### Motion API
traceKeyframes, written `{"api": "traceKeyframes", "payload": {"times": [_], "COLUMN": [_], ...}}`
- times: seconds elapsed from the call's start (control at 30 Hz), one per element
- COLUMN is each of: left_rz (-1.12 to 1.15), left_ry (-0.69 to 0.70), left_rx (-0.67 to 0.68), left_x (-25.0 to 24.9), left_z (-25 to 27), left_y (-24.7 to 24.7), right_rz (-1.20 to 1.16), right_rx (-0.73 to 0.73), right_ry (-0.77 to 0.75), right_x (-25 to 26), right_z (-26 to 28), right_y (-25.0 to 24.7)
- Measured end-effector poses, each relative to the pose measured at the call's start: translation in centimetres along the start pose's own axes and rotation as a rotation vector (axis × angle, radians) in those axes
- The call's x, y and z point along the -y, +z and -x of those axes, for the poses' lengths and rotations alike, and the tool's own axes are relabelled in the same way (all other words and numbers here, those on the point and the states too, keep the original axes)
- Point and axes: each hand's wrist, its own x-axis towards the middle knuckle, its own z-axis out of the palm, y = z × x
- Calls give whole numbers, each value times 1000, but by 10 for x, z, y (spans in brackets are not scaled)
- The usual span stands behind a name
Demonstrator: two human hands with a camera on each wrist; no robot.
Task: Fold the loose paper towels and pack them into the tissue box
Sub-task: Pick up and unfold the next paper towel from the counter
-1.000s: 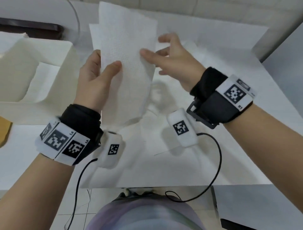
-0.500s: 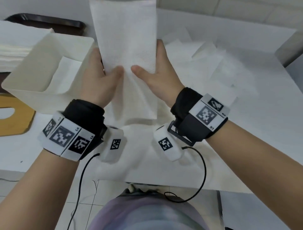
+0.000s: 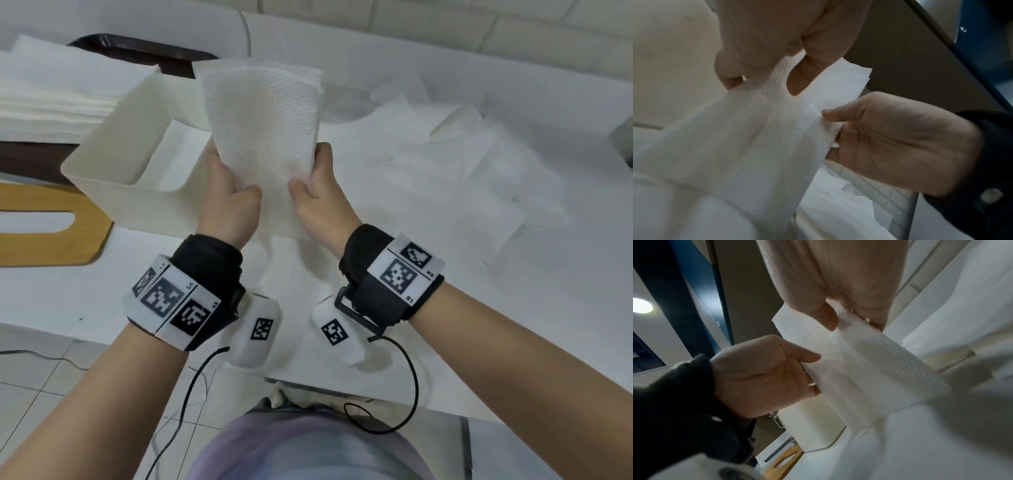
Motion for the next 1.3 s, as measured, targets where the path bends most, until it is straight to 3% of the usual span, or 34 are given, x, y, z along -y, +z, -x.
{"api": "traceKeyframes", "payload": {"times": [0.2,0.4,0.47,0.57,0.63,0.73,0.87,1.0,1.07,1.23,1.3], "left_rz": [115,82,72,61,74,82,101,161,134,135,70], "left_ry": [107,50,55,73,91,89,66,11,2,77,70], "left_rx": [-64,-77,-61,-62,-50,-32,-30,-59,-45,-22,-30], "left_x": [-3,10,11,9,8,6,5,-1,-4,-12,-9], "left_z": [2,-5,-6,-8,-7,-7,-7,-10,-10,-10,-10], "left_y": [3,-2,0,3,4,4,6,6,5,4,4], "right_rz": [-81,-88,-51,119,256,314,209,54,95,-45,-46], "right_rx": [-43,-27,-95,-265,-250,-221,-256,-197,-156,-99,-78], "right_ry": [-67,-68,-148,-403,-482,-436,-432,-50,51,-57,-21], "right_x": [4,4,12,24,28,32,29,15,6,7,1], "right_z": [-4,-7,-9,-12,-15,-15,-13,-11,-10,-10,-10], "right_y": [5,0,-1,-2,-6,-10,-8,-8,-7,0,2]}}
